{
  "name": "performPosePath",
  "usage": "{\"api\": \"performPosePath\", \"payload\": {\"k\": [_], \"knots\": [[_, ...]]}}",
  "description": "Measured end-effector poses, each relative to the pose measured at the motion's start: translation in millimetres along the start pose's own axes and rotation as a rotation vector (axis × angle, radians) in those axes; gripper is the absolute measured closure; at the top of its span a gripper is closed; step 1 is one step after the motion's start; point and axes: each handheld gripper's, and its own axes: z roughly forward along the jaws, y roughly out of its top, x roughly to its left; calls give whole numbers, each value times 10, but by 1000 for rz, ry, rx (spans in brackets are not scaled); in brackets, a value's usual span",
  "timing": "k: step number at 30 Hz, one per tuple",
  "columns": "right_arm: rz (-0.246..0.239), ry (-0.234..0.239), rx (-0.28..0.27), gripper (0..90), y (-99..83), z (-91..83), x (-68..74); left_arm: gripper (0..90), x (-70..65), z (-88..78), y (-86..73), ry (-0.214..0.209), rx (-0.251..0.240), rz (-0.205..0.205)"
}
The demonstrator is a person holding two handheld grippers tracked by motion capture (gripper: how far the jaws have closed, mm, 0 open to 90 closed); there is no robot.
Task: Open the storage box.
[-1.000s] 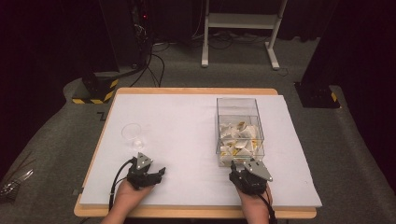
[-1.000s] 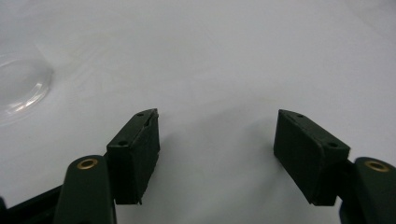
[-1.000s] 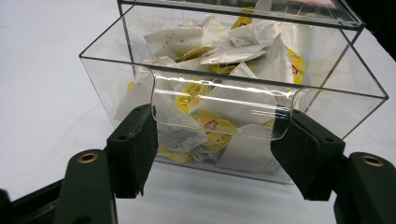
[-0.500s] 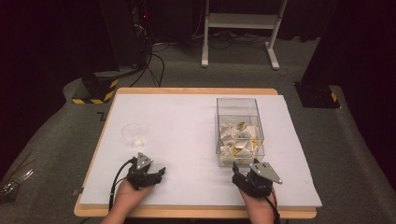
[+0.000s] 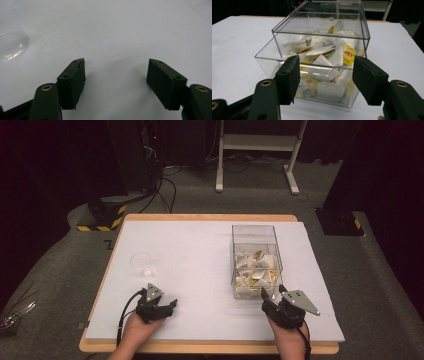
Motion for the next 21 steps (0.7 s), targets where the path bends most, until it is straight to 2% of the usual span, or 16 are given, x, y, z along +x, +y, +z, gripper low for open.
{"api": "performPosePath", "payload": {"k": [14,21], "knots": [[19,-17,-7,542,134,238,-290,314,1,0,0,-1,0,0],[11,-48,2,635,158,372,-396,314,-1,1,-1,-2,-1,-4]]}}
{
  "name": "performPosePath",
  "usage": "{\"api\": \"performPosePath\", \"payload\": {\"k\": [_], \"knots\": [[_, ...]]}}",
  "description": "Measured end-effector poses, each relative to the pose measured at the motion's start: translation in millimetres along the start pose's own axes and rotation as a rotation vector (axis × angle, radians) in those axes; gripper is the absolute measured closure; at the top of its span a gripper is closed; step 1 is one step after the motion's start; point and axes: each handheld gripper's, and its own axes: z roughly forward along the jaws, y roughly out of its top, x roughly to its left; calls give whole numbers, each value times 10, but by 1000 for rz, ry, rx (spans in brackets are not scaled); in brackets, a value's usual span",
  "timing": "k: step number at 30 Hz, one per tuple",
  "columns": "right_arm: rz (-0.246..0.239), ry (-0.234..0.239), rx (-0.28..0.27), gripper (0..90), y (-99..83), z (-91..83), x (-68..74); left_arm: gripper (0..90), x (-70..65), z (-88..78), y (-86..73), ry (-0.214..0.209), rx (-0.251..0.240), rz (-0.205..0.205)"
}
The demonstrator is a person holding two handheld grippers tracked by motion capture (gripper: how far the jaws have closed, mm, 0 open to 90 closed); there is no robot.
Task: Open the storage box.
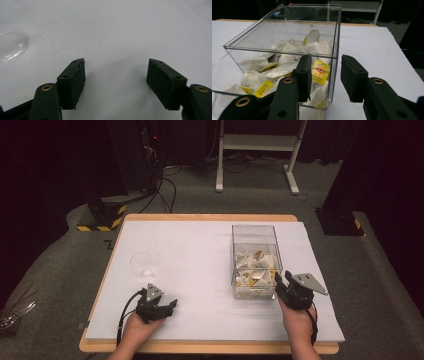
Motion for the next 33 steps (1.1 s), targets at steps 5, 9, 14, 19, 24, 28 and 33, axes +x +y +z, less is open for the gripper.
{"api": "performPosePath", "payload": {"k": [5,9,14,19,24,28,33], "knots": [[5,-10,1,666,-5,44,-1,314,0,0,0,0,0,0],[0,-11,4,677,-22,75,14,314,0,0,0,0,0,0],[8,-16,10,697,-52,99,22,314,0,0,0,0,0,0],[9,-18,15,714,-77,117,32,314,0,0,0,0,0,0],[11,-23,17,735,-93,133,41,314,0,0,0,0,0,1],[11,-26,23,749,-113,149,31,314,0,0,0,0,0,1],[18,-25,22,762,-126,156,27,314,0,0,0,0,0,1]]}}
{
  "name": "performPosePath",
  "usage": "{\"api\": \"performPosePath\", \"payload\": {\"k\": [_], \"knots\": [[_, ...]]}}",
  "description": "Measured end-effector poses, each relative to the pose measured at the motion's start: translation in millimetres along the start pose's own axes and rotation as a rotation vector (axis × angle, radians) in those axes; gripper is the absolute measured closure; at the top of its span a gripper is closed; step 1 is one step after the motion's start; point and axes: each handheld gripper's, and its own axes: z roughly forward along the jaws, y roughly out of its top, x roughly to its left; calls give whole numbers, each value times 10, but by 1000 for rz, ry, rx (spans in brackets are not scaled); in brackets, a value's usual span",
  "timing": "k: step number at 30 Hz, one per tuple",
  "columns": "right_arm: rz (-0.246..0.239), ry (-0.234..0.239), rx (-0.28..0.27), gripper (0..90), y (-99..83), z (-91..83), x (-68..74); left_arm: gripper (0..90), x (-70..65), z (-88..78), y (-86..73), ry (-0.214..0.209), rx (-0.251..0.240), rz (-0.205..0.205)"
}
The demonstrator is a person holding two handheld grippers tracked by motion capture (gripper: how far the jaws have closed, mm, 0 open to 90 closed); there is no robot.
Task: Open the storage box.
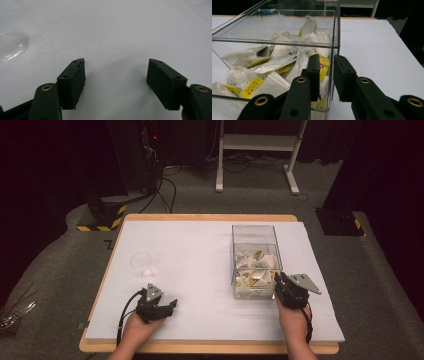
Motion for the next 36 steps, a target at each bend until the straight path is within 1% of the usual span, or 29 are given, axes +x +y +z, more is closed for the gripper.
{"api": "performPosePath", "payload": {"k": [3,6,12,24,36], "knots": [[-4,3,2,764,4,10,-6,314,0,0,0,0,0,0],[8,1,13,777,9,17,-5,314,0,0,0,0,0,1],[13,0,17,830,1,6,-21,314,0,0,0,0,0,0],[9,2,17,837,-23,-54,-13,314,0,0,0,0,0,0],[8,13,15,835,-90,-184,-1,314,0,0,0,0,0,0]]}}
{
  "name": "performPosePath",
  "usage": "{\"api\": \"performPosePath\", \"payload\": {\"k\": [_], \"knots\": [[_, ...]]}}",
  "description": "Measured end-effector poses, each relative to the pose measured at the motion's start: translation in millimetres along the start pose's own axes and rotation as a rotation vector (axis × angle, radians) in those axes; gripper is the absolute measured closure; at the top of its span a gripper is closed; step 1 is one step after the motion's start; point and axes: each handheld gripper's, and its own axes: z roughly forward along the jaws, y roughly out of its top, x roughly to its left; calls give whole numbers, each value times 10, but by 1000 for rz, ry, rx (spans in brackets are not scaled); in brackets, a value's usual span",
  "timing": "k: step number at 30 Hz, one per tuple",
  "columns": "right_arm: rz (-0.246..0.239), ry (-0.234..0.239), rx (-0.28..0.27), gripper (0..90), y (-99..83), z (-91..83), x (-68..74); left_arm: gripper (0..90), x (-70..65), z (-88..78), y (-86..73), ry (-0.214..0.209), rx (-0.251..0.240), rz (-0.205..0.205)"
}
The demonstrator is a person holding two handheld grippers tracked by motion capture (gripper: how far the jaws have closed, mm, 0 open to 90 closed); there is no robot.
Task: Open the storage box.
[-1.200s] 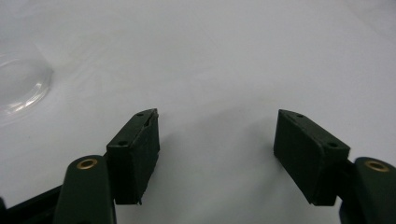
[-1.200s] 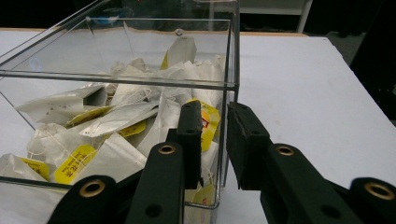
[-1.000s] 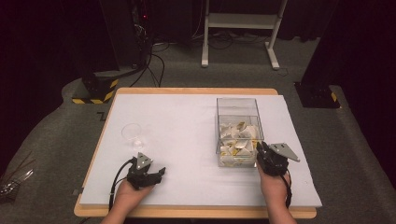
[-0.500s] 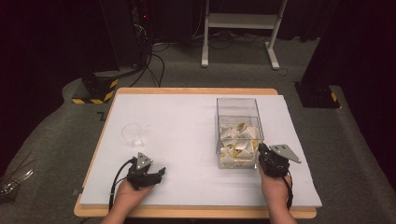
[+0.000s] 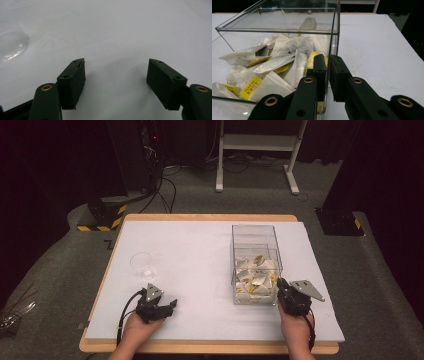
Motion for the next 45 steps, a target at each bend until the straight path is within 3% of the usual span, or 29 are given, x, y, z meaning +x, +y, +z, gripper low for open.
{"api": "performPosePath", "payload": {"k": [25,45], "knots": [[-3,12,-4,835,-174,-277,27,314,0,0,0,0,0,-1],[-4,19,-15,829,-240,-363,39,314,0,0,0,0,0,0]]}}
